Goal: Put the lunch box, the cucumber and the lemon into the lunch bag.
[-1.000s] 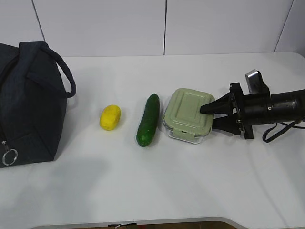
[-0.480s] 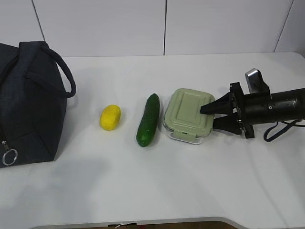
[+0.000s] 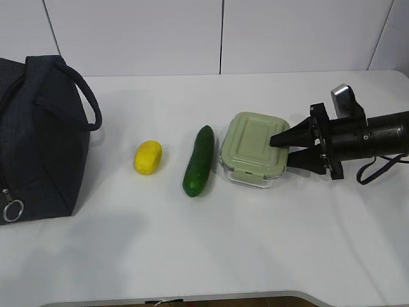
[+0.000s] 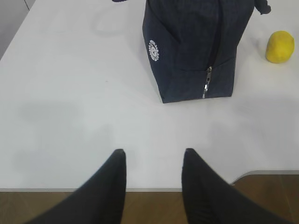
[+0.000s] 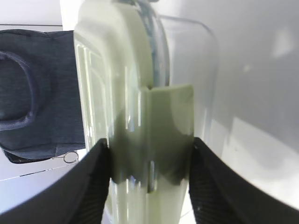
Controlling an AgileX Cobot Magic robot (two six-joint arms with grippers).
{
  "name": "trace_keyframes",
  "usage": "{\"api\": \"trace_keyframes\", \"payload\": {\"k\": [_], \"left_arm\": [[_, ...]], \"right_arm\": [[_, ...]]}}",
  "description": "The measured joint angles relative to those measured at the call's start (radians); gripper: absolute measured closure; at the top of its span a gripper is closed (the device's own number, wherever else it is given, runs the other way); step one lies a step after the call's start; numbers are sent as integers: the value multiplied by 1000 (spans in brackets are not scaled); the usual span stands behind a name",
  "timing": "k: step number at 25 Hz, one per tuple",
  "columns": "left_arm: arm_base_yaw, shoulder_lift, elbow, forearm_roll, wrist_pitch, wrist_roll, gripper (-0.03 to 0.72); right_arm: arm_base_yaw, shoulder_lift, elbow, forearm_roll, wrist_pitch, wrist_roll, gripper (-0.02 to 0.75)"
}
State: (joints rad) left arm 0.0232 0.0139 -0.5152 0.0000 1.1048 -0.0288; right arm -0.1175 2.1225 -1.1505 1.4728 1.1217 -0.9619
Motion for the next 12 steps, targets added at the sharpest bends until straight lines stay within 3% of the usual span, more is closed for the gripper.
{"api": "trace_keyframes", "payload": {"k": [12], "left_arm": [[0, 0, 0, 0, 0, 0, 423]], "right_arm": [[0, -2, 0, -1, 0, 13, 360]]}}
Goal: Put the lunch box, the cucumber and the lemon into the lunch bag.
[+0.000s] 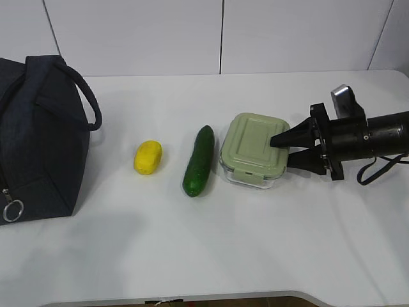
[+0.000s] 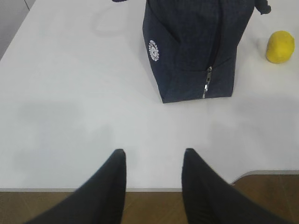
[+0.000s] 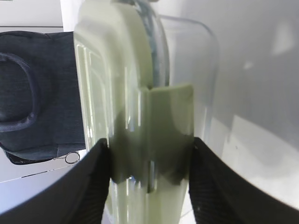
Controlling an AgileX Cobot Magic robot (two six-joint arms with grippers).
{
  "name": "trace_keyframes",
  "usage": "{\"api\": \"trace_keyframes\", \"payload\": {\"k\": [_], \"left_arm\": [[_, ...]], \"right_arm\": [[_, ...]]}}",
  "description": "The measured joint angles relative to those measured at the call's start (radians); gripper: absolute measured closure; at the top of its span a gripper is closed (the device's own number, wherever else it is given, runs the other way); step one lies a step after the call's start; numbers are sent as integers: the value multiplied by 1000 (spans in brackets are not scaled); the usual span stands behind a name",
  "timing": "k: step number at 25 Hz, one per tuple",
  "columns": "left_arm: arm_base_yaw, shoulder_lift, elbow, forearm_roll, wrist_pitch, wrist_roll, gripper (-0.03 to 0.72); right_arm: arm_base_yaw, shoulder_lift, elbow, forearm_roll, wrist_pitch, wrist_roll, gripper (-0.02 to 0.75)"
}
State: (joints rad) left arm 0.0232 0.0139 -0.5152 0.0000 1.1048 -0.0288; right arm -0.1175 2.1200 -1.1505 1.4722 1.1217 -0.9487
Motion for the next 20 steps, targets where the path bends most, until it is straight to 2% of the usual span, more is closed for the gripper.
{"api": "trace_keyframes", "payload": {"k": [20], "left_arm": [[0, 0, -6, -22, -2, 0, 423]], "right_arm": [[0, -56, 0, -15, 0, 36, 360]]}}
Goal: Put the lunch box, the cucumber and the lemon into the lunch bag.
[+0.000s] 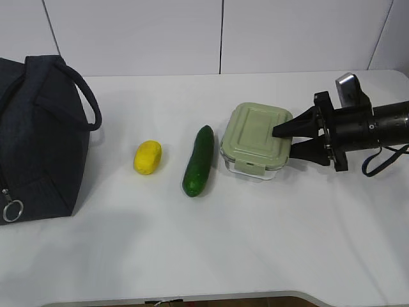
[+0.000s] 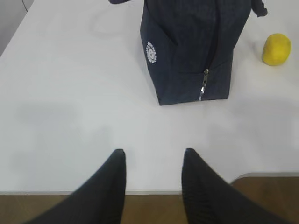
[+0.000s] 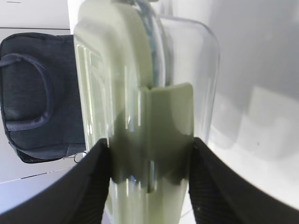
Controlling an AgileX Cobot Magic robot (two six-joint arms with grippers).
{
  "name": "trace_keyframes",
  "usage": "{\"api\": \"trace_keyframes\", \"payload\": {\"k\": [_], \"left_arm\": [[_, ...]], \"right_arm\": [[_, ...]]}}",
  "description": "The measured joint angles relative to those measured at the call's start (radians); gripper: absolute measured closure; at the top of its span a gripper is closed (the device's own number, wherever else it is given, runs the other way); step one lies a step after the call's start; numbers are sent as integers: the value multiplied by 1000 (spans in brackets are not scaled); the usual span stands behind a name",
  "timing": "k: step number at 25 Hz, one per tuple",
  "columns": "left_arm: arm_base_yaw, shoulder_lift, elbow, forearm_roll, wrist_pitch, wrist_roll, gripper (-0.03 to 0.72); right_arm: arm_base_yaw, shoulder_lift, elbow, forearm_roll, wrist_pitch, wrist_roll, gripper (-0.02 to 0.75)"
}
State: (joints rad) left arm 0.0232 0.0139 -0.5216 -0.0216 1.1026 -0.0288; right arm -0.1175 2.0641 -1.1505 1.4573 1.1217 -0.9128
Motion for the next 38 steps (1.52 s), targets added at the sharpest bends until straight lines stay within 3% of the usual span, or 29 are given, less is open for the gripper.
{"api": "trace_keyframes", "payload": {"k": [6, 16, 22, 38], "left_arm": [[0, 57, -47, -79, -21, 0, 422], [0, 355, -178, -113, -77, 0, 421], [0, 553, -266, -174, -104, 0, 356], [0, 1178, -541, -175, -177, 0, 340]], "right_arm": [[0, -31, 0, -15, 0, 23, 360], [1, -93, 0, -31, 2, 70, 360], [35, -119, 0, -35, 5, 92, 360], [123, -135, -115, -15, 17, 193, 360]]}}
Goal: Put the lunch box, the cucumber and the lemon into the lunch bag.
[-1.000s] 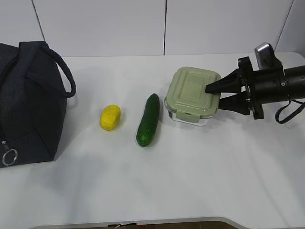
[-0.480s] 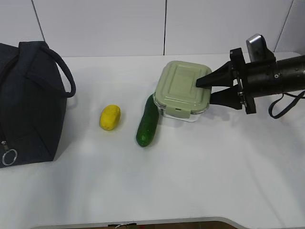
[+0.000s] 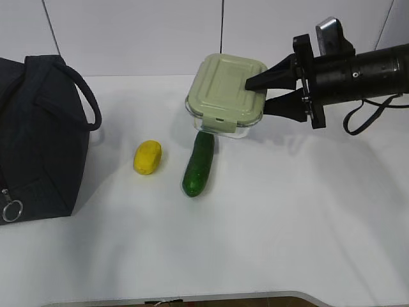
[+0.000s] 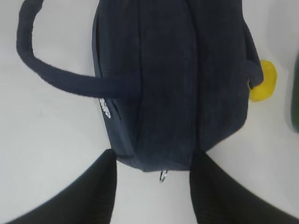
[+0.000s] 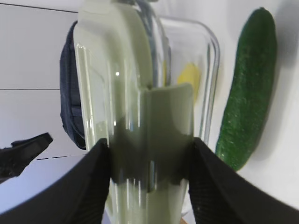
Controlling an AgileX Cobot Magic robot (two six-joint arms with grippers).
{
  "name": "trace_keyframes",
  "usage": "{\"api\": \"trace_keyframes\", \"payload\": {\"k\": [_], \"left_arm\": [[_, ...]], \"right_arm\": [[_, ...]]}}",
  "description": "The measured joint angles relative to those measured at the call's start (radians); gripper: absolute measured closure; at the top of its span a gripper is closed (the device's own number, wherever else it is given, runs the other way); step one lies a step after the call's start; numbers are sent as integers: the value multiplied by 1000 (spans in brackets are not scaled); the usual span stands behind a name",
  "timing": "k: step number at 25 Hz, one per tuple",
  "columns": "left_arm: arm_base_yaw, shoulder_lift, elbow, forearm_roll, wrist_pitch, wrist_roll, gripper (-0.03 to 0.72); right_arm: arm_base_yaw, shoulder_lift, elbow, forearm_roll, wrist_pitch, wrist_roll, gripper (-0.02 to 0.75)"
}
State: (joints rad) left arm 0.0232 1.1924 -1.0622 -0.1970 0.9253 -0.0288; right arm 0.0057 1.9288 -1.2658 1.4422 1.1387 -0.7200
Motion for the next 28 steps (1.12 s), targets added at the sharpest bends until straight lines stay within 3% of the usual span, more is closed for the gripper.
{"api": "trace_keyframes", "payload": {"k": [11, 16, 18, 23, 28], "left_arm": [[0, 301, -224, 24, 6, 0, 340], [0, 432, -281, -34, 62, 16, 347], [0, 475, -298, -51, 79, 29, 393], [0, 494, -316, -174, 96, 121, 643], [0, 494, -378, -304, 140, 190, 685]], "right_arm": [[29, 0, -66, 7, 7, 46, 360], [31, 0, -66, 7, 9, 57, 360], [31, 0, -66, 7, 9, 60, 360], [31, 0, -66, 7, 9, 71, 360], [37, 0, -66, 7, 9, 82, 360]]}}
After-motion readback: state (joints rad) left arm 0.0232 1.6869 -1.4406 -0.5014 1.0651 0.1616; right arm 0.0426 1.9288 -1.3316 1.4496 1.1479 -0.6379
